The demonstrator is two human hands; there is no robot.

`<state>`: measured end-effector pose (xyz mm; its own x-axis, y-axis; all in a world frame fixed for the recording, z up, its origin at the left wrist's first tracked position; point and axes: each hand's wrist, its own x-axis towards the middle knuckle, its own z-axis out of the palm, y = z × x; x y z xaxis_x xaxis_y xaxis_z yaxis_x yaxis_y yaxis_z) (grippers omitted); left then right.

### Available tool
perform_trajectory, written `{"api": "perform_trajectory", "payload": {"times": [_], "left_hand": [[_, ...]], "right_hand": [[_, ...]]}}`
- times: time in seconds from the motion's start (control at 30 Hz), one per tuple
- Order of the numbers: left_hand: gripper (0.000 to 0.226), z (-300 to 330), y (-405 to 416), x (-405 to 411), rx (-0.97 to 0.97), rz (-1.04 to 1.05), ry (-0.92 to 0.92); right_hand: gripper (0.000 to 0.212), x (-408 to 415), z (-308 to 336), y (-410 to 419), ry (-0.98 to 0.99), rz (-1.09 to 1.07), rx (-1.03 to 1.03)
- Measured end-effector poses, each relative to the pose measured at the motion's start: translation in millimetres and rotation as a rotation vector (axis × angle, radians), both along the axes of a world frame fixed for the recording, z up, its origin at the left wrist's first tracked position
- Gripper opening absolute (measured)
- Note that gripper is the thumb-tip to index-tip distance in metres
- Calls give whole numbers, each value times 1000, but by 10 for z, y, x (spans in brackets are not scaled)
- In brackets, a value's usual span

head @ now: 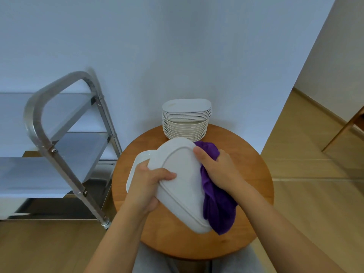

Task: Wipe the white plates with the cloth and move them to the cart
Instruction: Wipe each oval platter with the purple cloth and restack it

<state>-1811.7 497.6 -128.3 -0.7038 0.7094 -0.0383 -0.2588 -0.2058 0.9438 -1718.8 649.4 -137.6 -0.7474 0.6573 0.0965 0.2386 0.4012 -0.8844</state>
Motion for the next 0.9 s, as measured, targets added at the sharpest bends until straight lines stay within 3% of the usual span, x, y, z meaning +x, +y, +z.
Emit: {"api": "perform_trajectory", "payload": {"times": [0.17, 0.27, 0.37, 0.57, 0.7, 0.8, 0.9], "left_hand": [[44, 52, 10, -14, 85, 97, -123], [38, 83, 29, -79, 194, 220, -251], [35, 128, 106, 38, 280, 319, -275], [33, 44, 314, 351, 209, 520, -312], [49, -131, 202, 437, 177, 276, -261], [46, -178, -13, 206, 203, -11, -381], [29, -142, -67, -25, -4, -219, -436]], "right_hand": [[40, 103, 7, 67, 51, -92, -53], [46, 123, -18, 41, 245, -236, -369], [44, 77, 26, 9, 397, -405, -523], [38, -75, -130, -162, 548, -576, -902], [34, 34, -41, 79, 531, -532, -849], [30, 166, 106, 260, 400, -362, -623], [23, 172, 220, 253, 260, -241, -430]]}}
